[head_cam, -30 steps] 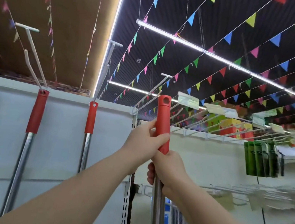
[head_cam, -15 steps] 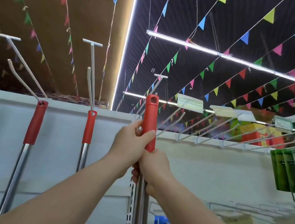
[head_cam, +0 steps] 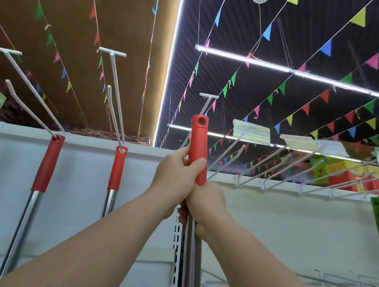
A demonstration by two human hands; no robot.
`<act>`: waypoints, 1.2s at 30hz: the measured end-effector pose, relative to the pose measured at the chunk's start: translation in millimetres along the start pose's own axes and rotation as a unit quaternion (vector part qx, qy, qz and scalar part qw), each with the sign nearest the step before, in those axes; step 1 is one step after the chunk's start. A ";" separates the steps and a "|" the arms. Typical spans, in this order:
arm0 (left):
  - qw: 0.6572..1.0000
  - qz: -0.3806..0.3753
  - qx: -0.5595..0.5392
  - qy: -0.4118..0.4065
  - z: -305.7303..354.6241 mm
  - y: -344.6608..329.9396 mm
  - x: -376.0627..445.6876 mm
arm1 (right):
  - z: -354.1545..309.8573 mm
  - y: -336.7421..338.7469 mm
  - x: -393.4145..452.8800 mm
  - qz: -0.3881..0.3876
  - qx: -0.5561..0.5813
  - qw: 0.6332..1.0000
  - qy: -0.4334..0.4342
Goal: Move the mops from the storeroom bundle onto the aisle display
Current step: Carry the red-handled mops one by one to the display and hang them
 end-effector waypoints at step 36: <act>1.000 0.006 0.003 0.017 -9.4 -11.8 28.3 | -2.2 -1.3 31.3 -0.007 -0.003 1.000 -0.016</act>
Point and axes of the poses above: each hand's wrist, its own x-axis towards the middle knuckle, its own y-axis out of the back of the hand, z = x × y, the point moved 9 cm from there along x, towards the middle knuckle, and after that the axes turned 6 degrees about z, right-handed, at the moved point
